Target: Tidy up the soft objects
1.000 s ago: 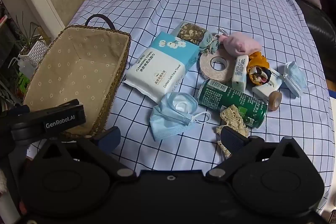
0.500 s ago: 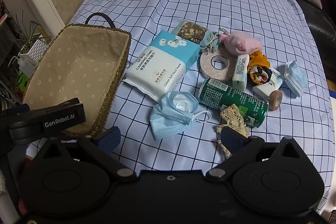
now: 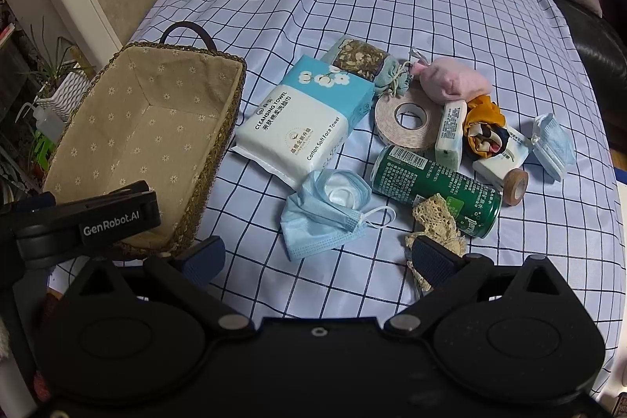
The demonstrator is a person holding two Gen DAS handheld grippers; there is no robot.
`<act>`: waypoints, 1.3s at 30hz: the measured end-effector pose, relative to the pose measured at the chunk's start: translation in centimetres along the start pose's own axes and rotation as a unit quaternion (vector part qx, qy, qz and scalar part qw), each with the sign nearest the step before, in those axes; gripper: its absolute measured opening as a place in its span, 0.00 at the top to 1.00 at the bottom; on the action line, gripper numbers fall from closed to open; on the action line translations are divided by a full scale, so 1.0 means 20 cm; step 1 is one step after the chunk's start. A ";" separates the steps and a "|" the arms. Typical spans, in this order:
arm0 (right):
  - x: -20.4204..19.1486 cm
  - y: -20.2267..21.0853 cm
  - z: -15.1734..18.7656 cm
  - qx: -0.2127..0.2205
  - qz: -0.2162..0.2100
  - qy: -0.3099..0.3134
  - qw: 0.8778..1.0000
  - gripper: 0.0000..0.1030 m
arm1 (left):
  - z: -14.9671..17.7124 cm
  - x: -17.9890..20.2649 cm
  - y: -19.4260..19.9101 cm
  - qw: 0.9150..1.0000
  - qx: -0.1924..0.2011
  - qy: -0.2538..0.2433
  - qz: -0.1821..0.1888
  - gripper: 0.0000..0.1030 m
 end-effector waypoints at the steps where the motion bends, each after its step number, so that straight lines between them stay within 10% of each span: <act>1: 0.00 0.00 0.00 0.000 0.000 0.000 1.000 0.01 | 0.00 0.00 0.00 1.000 0.000 0.000 0.000 0.03; 39: -0.01 -0.01 0.01 -0.001 0.002 0.004 1.000 0.01 | 0.00 -0.01 0.00 1.000 -0.001 -0.001 0.003 0.03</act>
Point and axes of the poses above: each gripper's, at about its wrist camera, not at the fingertips, and y roughly against the way its jaws point, x to its right, z to its underside, the point moved 8 cm from there along -y, roughly the way its jaws point, and after that the axes turned 15 degrees about -x, right-handed, at the moved point
